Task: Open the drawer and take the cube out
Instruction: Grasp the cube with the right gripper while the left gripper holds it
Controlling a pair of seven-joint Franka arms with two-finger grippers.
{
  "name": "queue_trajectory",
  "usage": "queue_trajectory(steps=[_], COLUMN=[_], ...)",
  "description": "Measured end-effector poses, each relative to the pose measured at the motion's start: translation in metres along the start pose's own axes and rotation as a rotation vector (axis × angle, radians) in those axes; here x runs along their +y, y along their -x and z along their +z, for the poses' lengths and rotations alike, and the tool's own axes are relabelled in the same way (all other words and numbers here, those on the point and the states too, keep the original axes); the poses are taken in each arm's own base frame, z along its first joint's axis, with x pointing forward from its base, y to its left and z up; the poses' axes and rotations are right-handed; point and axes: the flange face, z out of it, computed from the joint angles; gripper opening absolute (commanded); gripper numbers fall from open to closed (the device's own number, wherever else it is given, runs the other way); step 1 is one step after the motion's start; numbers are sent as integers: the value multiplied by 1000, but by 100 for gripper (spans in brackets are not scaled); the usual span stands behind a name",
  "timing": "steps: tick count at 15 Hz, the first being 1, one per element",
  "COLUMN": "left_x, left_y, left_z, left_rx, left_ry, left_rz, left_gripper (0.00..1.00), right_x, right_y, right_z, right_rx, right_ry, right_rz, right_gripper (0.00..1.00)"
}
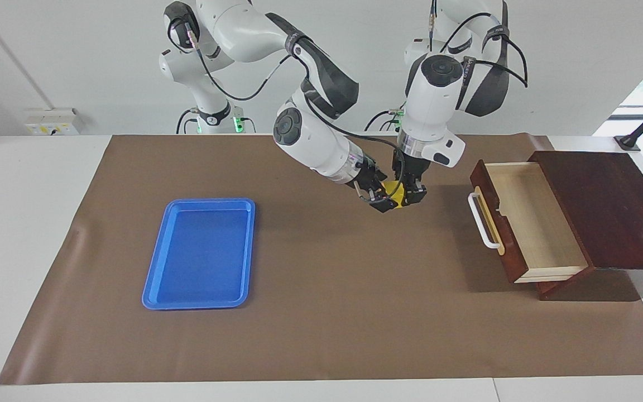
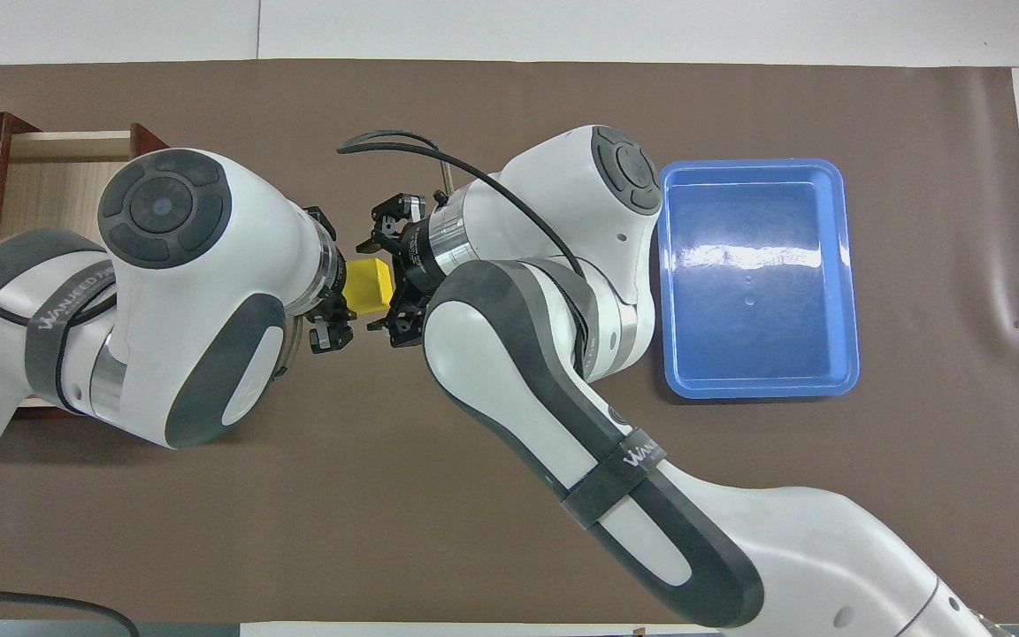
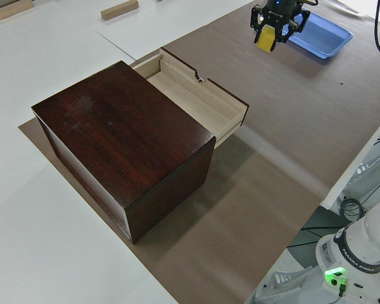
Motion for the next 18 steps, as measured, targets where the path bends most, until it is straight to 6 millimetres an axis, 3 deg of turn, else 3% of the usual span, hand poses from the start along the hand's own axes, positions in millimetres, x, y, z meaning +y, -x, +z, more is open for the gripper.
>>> queue_trajectory(steps=[3,5,16,18], left_x=[0,0,5,5], left_y=[0,0,-6,-5], left_z=[0,2,1,1], left_rx=[1,2,-1,-1], left_ry=[-1,-3,8,9], left_rz=[0,6,38,38], left_gripper=[0,0,0,12], right_x=[0,-1,-1,-1], right_y=[0,-1,4,4], right_z=[0,0,3,3], right_rx=[2,4,2,2], right_ry=[-1,-12,-47,-48], right_rz=[3,8,24,24], right_gripper=[41,0,0,0])
